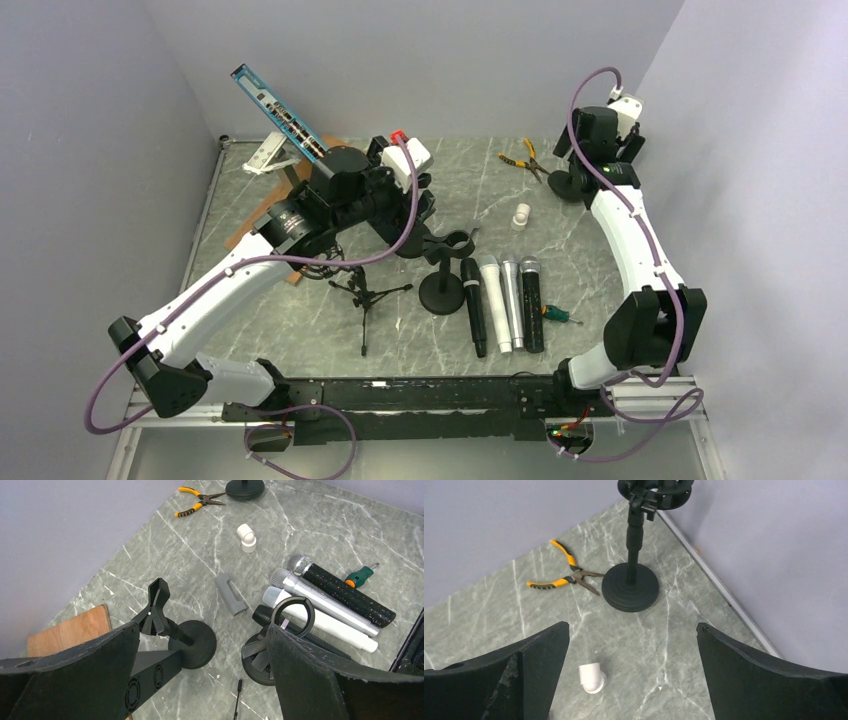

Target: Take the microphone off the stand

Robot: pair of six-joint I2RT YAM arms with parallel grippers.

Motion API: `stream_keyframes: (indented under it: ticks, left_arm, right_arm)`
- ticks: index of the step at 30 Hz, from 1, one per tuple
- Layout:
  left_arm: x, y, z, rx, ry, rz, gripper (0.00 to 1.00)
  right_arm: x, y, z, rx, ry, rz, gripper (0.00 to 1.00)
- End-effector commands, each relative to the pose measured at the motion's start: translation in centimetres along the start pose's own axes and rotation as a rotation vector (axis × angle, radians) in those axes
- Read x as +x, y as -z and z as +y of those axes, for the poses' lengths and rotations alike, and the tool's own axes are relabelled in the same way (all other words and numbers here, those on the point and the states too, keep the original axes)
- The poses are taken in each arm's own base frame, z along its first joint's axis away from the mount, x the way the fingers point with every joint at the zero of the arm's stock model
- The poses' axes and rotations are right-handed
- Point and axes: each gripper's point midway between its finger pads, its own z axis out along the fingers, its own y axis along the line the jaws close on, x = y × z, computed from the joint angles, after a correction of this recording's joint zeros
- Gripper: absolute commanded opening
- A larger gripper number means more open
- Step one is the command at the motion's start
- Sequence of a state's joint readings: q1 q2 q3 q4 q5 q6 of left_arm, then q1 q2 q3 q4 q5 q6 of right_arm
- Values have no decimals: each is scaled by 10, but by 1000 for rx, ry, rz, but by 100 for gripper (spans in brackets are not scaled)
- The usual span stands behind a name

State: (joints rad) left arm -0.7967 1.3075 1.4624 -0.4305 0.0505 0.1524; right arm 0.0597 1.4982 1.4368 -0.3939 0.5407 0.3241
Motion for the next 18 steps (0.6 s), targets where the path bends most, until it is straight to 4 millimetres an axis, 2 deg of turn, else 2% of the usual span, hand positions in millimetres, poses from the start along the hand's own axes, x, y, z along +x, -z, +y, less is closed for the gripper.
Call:
stream_keyframes:
  ticks: [1,6,12,15,17,18]
  left_arm:
    - [-25,13,-3,8,8,-83,99]
    - [-33,24,3,-27,0,-115,100]
    - [-47,44,9,-63,36,-173,99]
    - [-50,63,15,-111,83,-214,99]
    - [-50,80,23,-166,118,-241,99]
    - [-51,95,28,-199,135,-271,99]
  right_arm:
    - [6,5,0,-28,67,28,100]
    - [4,29,14,-140,39,53,100]
    - [1,88,37,-418,-107,43,100]
    - [0,119,45,-552,-133,32,100]
    - [-3,135,43,-585,-129,27,100]
    - [-4,145,42,-616,-124,26,100]
